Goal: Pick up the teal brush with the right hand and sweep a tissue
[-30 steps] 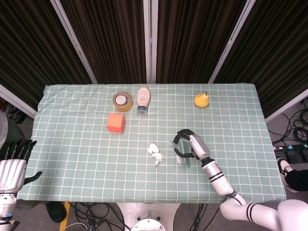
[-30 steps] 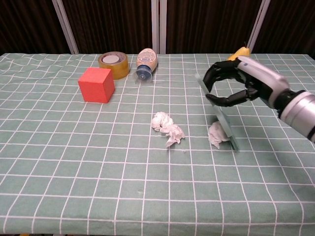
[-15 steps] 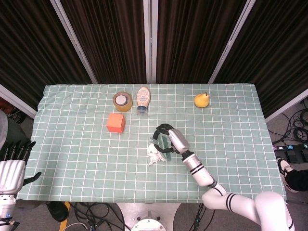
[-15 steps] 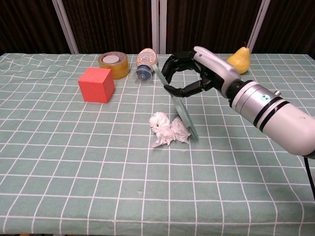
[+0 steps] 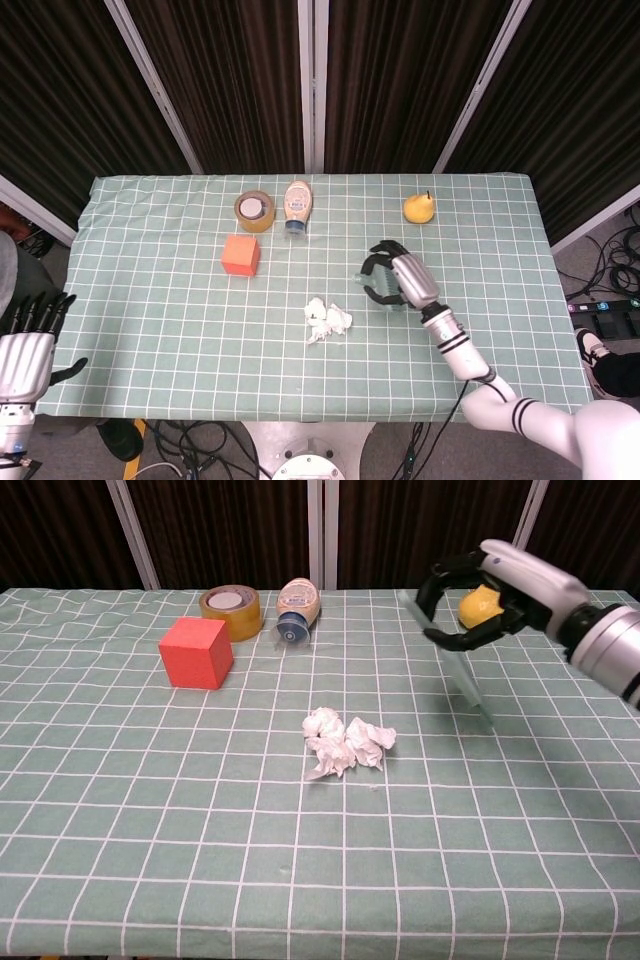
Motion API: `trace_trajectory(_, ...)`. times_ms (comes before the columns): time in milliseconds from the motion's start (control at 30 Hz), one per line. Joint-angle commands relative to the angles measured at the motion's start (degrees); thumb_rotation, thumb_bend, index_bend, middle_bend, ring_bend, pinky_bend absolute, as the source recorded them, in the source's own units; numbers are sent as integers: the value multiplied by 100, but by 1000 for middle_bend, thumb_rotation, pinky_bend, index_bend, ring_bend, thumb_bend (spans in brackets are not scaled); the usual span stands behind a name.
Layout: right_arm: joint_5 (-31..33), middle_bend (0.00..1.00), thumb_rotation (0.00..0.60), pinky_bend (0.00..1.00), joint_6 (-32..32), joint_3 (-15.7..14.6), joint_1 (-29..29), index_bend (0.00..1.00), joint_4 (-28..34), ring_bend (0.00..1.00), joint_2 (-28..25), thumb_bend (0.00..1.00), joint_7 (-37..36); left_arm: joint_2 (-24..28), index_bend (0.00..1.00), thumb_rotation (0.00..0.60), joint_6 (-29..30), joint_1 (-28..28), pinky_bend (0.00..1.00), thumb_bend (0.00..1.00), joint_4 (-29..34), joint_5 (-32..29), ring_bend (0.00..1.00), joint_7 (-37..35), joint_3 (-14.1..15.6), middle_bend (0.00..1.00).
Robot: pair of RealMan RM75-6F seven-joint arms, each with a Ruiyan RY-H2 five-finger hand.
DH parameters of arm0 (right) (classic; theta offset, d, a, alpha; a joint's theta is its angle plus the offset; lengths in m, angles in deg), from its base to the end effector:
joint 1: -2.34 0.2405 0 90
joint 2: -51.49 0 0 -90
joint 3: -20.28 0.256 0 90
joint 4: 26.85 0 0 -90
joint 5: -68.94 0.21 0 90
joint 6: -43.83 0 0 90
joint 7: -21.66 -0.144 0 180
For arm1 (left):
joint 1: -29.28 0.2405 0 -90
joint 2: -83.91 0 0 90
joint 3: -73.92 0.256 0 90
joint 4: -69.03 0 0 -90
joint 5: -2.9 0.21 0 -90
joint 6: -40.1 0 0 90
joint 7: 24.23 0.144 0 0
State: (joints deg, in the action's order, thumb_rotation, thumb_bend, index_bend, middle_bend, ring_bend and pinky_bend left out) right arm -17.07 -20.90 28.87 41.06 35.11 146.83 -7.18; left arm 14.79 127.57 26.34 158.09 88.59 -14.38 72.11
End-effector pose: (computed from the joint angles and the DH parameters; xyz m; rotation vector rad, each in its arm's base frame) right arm -0.1864 -0.3591 -0.0083 1.6835 -1.2192 1.4307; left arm -0.3199 0.1668 0.1392 -1.3940 -0.8029 -0.7824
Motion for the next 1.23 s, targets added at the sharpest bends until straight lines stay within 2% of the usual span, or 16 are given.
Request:
trace_trajectory(33, 108, 505, 600, 137, 474, -254, -118, 581, 69, 197, -649, 576, 636, -4, 100, 600, -8, -14, 46, 44, -7, 16, 37, 4, -3, 104)
trace_trajectory(100, 135, 472, 600, 122, 699, -358, -95, 541, -45, 163, -778, 576, 1083, -7, 100, 600, -9, -22, 46, 44, 4, 28, 37, 19, -5, 104)
trace_trajectory(200, 229, 419, 600, 84, 883, -470, -133, 454, -354, 113, -675, 574, 1699, -11, 99, 600, 1, -17, 46, 44, 26, 38, 38, 45, 1, 104)
trace_trajectory(300, 358, 370, 600, 67, 1124, -536, -159, 377, -585, 78, -490, 560, 1902, -3, 99, 600, -19, -14, 46, 45, 52, 29, 38, 70, 14, 104)
trace_trajectory(433, 407, 245, 600, 33, 1276, -598, -181, 176, -589, 11, -448, 456, 2088, 19, 99, 600, -4, -14, 46, 44, 88, 52, 37, 104, 17, 104)
trace_trajectory(567, 296, 164, 600, 27, 650, -555, -429, 71, -147, 0, -747, 427, 2109, 24, 99, 600, 16, -8, 47, 44, 98, 58, 37, 102, 13, 104)
trace_trajectory(767, 285, 155, 600, 27, -509, -533, -1140, 60, 991, 0, -1776, 428, 2391, -7, 100, 600, -24, -33, 46, 44, 43, 43, 37, 41, -3, 104)
trace_trajectory(900, 355, 141, 600, 22, -1153, -670, -1737, 53, 1821, 0, -2483, 416, 2803, -27, 100, 600, -47, -58, 46, 45, 13, 62, 38, 28, -5, 104)
trace_trajectory(1000, 376, 109, 600, 10, -1564, -800, -2145, 20, 2293, 0, -2825, 414, 3067, -41, 99, 600, -70, -85, 46, 44, 11, 88, 37, 37, -4, 104)
trace_trajectory(1100, 311, 101, 600, 4, -1959, -919, -2512, 9, 2535, 0, -2973, 414, 3084, -70, 99, 600, -90, -113, 46, 44, 21, 120, 38, 42, -1, 104)
trace_trajectory(1233, 221, 102, 600, 0, -2190, -1012, -2790, 10, 2631, 0, -3032, 410, 3034, -101, 100, 600, -134, -152, 46, 44, 14, 126, 37, 57, -8, 104)
